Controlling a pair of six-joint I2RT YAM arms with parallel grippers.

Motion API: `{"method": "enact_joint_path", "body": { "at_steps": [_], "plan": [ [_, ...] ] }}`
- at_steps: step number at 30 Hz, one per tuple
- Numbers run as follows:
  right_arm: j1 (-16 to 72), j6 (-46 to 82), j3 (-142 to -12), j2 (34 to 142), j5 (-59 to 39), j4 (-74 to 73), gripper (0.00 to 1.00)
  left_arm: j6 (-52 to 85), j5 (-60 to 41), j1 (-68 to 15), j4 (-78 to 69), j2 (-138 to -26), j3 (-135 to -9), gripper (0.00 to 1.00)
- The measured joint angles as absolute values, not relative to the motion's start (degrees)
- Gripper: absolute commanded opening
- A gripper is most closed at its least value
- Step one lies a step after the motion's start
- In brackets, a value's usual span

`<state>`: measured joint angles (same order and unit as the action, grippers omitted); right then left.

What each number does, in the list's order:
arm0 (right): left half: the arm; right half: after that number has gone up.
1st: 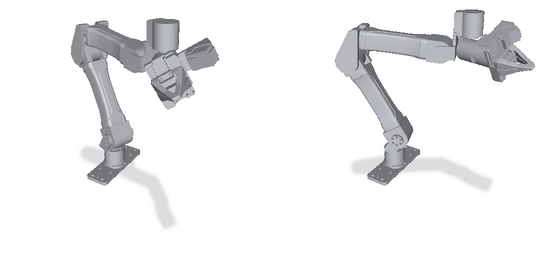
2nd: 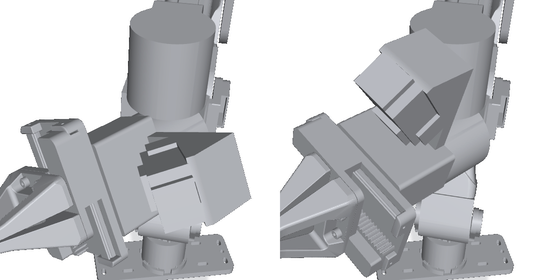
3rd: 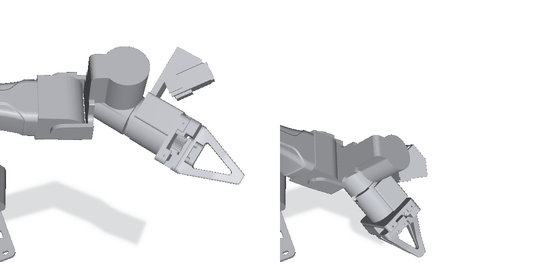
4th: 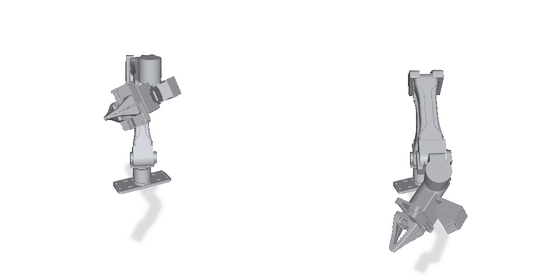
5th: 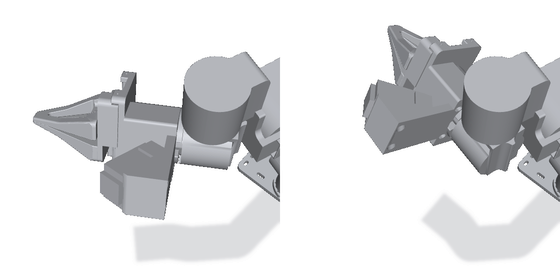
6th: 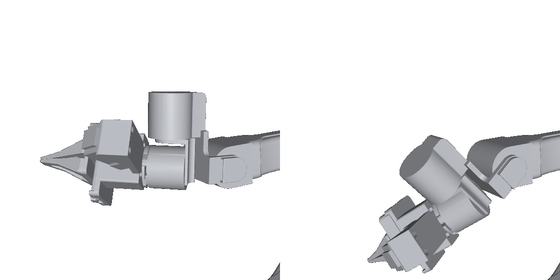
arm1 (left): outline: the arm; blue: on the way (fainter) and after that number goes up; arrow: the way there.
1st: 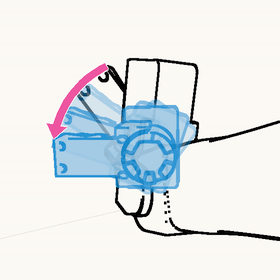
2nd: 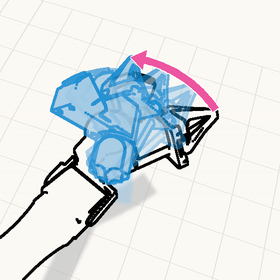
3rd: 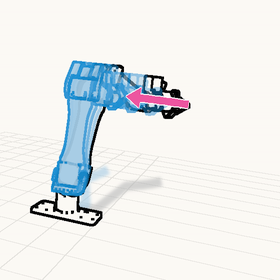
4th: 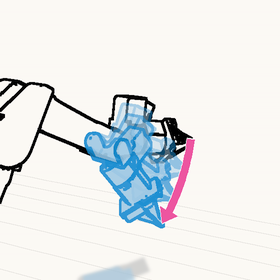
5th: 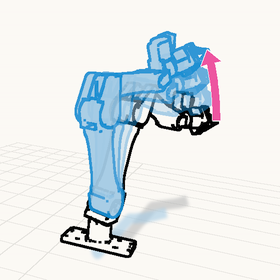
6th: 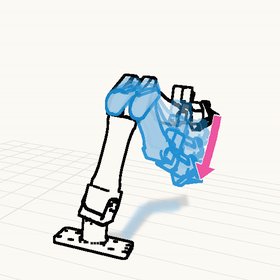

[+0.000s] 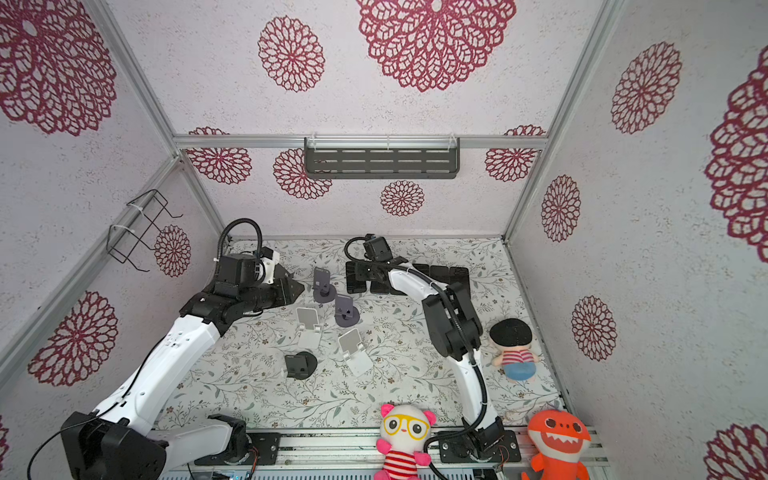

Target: Remove the phone from the phone stand

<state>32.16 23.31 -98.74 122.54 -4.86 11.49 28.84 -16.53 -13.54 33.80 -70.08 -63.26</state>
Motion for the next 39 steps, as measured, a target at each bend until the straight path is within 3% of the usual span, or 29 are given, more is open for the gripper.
{"method": "enact_joint_path", "body": {
  "at_steps": [3,5,7,9,12,18,24,32,39],
  "plan": [
    [31.6,20.9,-93.9,115.6,-3.5,11.4,0.31,28.2,-14.8,-13.0,34.2,-69.8,-63.3,0.49],
    [30.9,19.4,-90.2,110.8,-2.1,11.0,0.41,27.5,-13.9,-12.5,34.2,-69.5,-63.3,0.56],
    [30.1,17.8,-86.0,106.1,-0.9,10.3,0.64,26.9,-13.7,-11.8,34.0,-68.9,-63.3,0.67],
    [28.7,16.5,-81.4,101.3,-0.3,9.7,0.98,26.1,-13.7,-10.9,33.2,-68.1,-63.3,0.78],
    [25.4,15.2,-75.0,95.5,-1.2,9.1,0.99,25.4,-13.3,-9.4,32.1,-67.1,-63.2,0.89],
    [17.4,14.0,-59.0,83.6,-0.6,6.4,0.99,22.7,-6.2,-6.3,30.4,-65.1,-60.4,0.99],
    [14.5,9.3,-44.7,69.5,4.8,2.2,0.99,21.6,4.7,-1.0,24.0,-56.8,-48.2,0.97],
    [12.8,4.2,-22.9,54.0,15.8,-13.6,0.99,21.1,14.2,1.6,13.9,-50.4,-36.5,0.98],
    [11.0,1.8,-12.2,53.4,20.8,-25.2,0.99,20.4,17.1,4.4,1.0,-52.5,-27.6,0.98]
  ]
}}
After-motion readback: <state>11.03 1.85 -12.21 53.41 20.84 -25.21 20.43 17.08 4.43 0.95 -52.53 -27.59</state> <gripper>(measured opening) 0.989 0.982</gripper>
